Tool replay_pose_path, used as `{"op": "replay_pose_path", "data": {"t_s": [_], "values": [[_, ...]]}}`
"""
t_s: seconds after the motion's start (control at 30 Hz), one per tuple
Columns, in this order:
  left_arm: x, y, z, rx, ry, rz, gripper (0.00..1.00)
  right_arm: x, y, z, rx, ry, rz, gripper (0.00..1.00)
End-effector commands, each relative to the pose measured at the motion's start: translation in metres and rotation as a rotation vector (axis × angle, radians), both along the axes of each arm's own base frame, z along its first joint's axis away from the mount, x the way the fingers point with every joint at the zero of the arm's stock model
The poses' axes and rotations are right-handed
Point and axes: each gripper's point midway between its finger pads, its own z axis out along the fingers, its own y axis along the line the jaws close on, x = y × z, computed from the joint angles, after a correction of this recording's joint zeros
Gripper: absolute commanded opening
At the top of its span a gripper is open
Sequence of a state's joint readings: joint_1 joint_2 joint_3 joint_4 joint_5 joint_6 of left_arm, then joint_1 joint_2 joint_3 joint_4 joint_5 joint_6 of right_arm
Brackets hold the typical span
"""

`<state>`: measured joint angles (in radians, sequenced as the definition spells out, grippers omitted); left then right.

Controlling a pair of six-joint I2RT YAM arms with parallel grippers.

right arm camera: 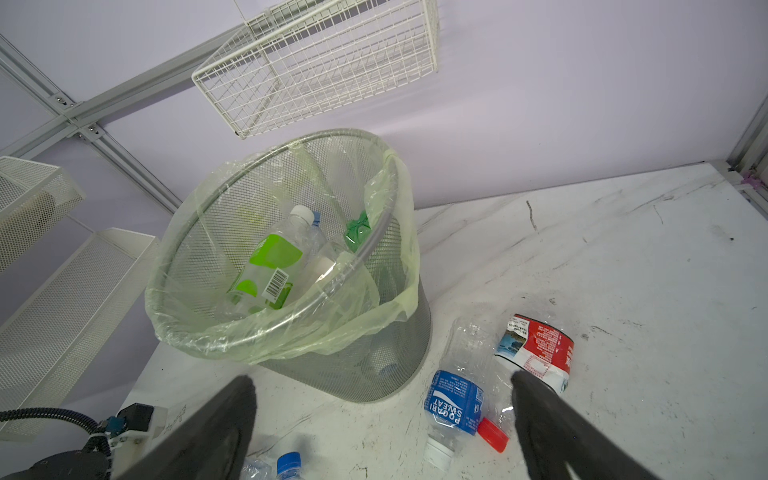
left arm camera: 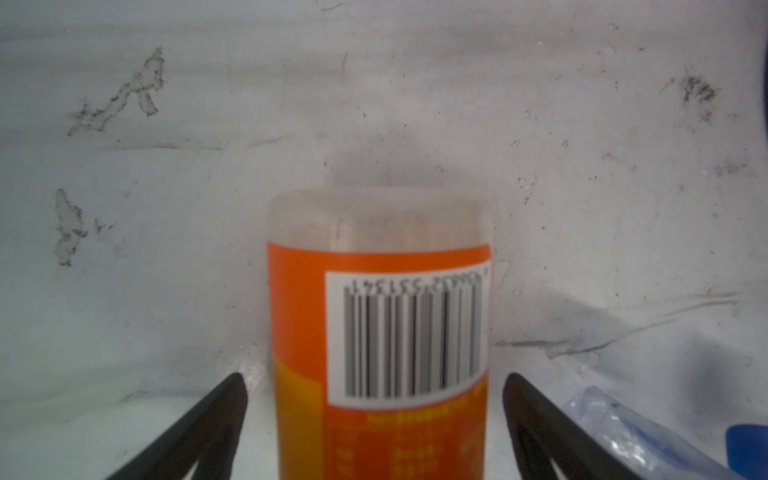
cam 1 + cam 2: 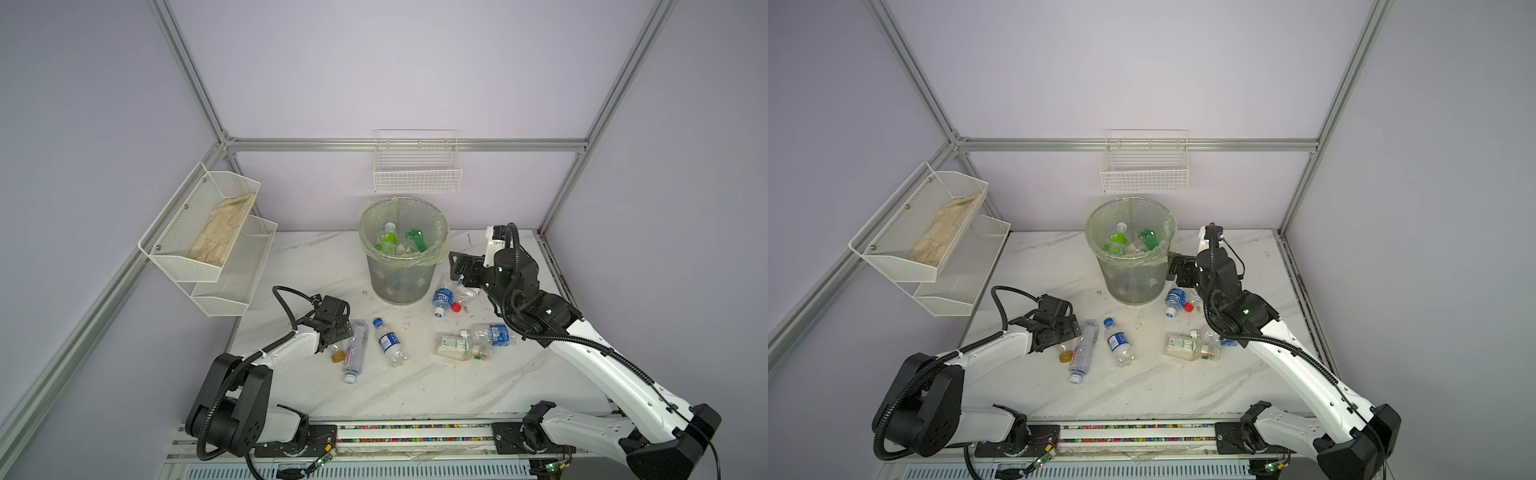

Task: Throw the plastic bottles in the bin
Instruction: Pick up the plastic bottle from the middle-left of the table.

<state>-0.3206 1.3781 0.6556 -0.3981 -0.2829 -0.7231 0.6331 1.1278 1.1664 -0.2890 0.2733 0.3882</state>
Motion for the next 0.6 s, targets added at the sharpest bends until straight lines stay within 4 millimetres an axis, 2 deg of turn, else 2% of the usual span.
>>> {"op": "replay_pose_path", "data": {"t_s": [0.0, 0.23, 0.33, 0.47, 0.57], "values": [[0.007, -0.002, 0.001, -0.023, -0.027, 0.009, 0.80, 0.000, -0.006, -0.002, -0.004, 0.005, -0.020, 0.97], [0.006, -0.001, 0.003, -0.018, -0.025, 0.002, 0.45, -0.001, -0.006, -0.004, -0.003, 0.006, -0.020, 0.97], [0.006, 0.000, 0.010, -0.015, -0.038, -0.002, 0.34, -0.001, -0.006, -0.005, -0.003, 0.008, -0.021, 0.97], [0.010, -0.003, 0.030, -0.032, -0.091, -0.024, 0.18, -0.002, -0.006, -0.005, 0.001, 0.009, -0.019, 0.97], [0.014, -0.006, 0.055, -0.054, -0.161, -0.039, 0.07, -0.002, -0.006, -0.004, 0.002, 0.009, -0.018, 0.97]]}}
